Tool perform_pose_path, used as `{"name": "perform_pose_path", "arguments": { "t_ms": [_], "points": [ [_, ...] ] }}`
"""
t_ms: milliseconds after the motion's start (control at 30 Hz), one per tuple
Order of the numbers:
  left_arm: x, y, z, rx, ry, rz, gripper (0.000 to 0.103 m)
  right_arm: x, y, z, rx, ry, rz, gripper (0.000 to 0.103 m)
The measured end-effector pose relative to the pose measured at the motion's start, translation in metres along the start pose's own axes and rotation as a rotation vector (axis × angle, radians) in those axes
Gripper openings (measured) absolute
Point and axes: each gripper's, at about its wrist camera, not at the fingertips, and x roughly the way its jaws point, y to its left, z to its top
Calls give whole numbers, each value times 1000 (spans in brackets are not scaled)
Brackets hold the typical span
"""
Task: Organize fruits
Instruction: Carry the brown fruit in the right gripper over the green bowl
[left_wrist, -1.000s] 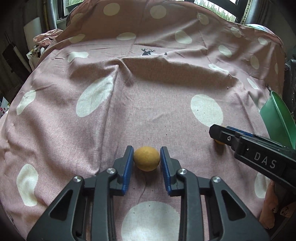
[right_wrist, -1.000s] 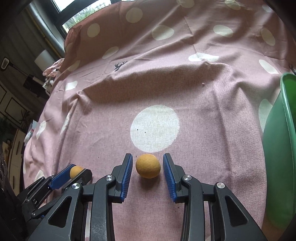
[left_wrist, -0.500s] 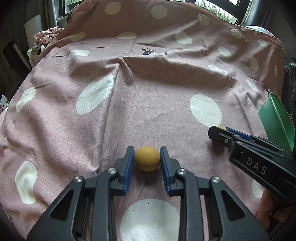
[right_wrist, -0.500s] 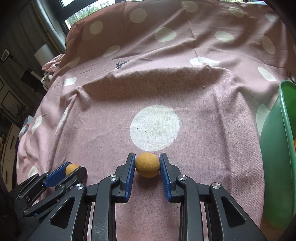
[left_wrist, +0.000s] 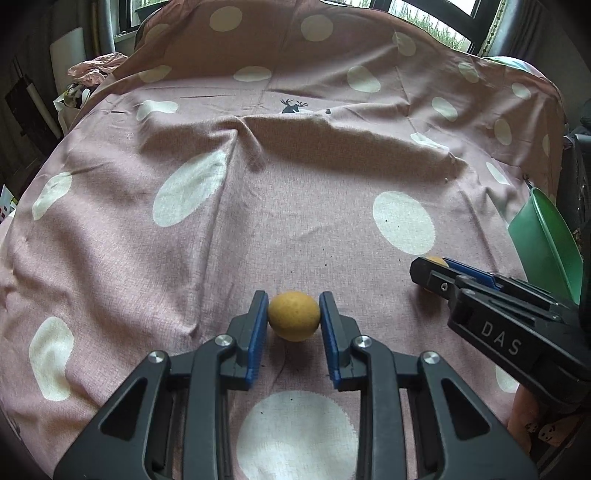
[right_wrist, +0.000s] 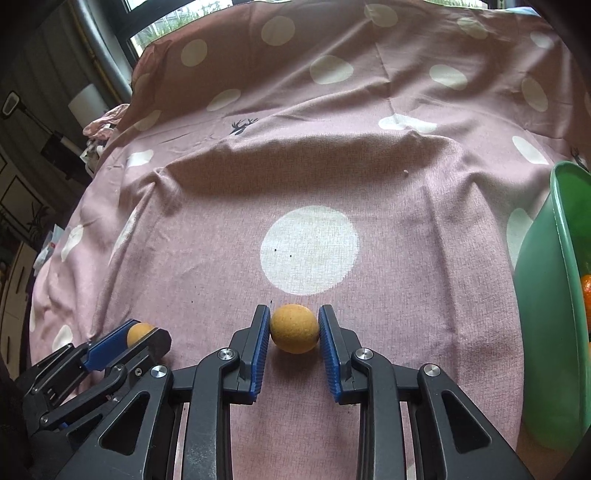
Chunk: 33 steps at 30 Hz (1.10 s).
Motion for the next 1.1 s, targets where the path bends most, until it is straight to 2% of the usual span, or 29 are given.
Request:
{"name": "perform_pose_path", "arguments": {
  "t_ms": [1100],
  "points": [
    [-43, 3, 2, -22, -129, -48, 28, -63, 0, -1, 7, -132, 60, 29]
  ]
}}
